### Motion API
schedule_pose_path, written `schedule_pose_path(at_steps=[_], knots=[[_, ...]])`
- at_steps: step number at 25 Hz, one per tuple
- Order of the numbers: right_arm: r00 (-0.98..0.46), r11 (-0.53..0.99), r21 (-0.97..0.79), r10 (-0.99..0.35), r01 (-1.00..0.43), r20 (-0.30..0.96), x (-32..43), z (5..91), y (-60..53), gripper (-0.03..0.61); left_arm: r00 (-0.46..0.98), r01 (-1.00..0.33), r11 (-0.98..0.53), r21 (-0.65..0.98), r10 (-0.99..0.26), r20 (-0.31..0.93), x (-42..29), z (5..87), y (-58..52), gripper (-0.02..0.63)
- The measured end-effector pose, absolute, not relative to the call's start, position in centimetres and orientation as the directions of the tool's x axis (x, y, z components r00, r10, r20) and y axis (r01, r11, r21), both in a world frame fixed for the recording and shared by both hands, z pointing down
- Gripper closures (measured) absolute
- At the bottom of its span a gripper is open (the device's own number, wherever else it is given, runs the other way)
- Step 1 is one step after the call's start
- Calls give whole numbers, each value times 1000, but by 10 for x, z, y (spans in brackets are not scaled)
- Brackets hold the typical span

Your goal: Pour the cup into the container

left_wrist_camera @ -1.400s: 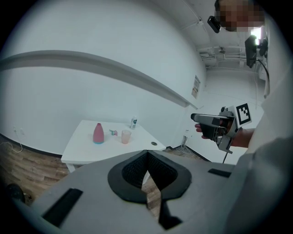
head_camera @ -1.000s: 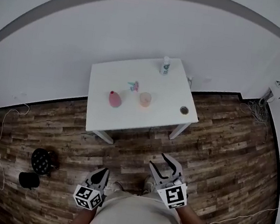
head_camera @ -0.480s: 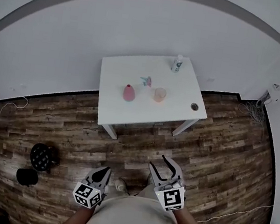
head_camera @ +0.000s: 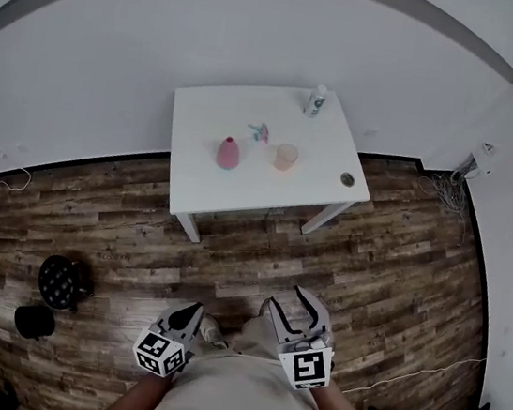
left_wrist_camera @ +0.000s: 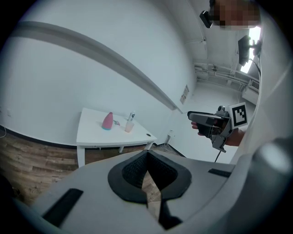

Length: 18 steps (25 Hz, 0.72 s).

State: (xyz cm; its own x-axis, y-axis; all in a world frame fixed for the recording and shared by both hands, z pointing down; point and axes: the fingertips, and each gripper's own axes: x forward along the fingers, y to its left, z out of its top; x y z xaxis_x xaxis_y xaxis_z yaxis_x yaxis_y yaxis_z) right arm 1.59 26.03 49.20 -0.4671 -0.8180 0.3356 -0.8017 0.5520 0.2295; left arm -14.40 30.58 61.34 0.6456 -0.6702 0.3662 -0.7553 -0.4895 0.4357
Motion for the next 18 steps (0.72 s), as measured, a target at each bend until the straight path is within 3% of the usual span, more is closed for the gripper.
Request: schedule_pose_path(at_steps=[6, 13, 18], knots=[[-475, 568, 267, -812, -778, 339, 15, 491, 265, 373, 655, -747, -504, 432, -669, 351, -138, 617, 301, 604], [-547, 618, 269, -783, -739, 296, 14, 482, 254, 373, 550, -825, -415, 383, -745, 377, -149, 606, 292, 604], [-564, 625, 262, -779, -736, 273, 52, 478, 247, 373, 522, -840, -380, 387, -760, 387, -115, 592, 292, 604]])
